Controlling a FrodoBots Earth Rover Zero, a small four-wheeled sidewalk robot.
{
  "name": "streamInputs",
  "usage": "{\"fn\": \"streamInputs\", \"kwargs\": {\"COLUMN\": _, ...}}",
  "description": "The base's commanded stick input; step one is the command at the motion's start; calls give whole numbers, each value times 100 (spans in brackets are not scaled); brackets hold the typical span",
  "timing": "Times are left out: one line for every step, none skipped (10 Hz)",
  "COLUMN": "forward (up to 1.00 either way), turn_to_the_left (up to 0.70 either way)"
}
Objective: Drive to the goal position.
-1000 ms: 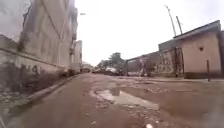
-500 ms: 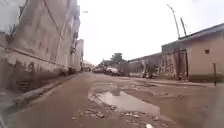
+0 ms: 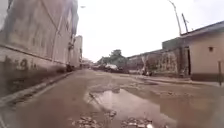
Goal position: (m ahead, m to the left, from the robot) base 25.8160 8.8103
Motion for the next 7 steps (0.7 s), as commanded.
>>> {"fn": "streamInputs", "kwargs": {"forward": 70, "turn_to_the_left": 0}}
{"fn": "streamInputs", "kwargs": {"forward": 70, "turn_to_the_left": 0}}
{"fn": "streamInputs", "kwargs": {"forward": 70, "turn_to_the_left": 0}}
{"fn": "streamInputs", "kwargs": {"forward": 70, "turn_to_the_left": 0}}
{"fn": "streamInputs", "kwargs": {"forward": 70, "turn_to_the_left": 0}}
{"fn": "streamInputs", "kwargs": {"forward": 70, "turn_to_the_left": 0}}
{"fn": "streamInputs", "kwargs": {"forward": 70, "turn_to_the_left": 0}}
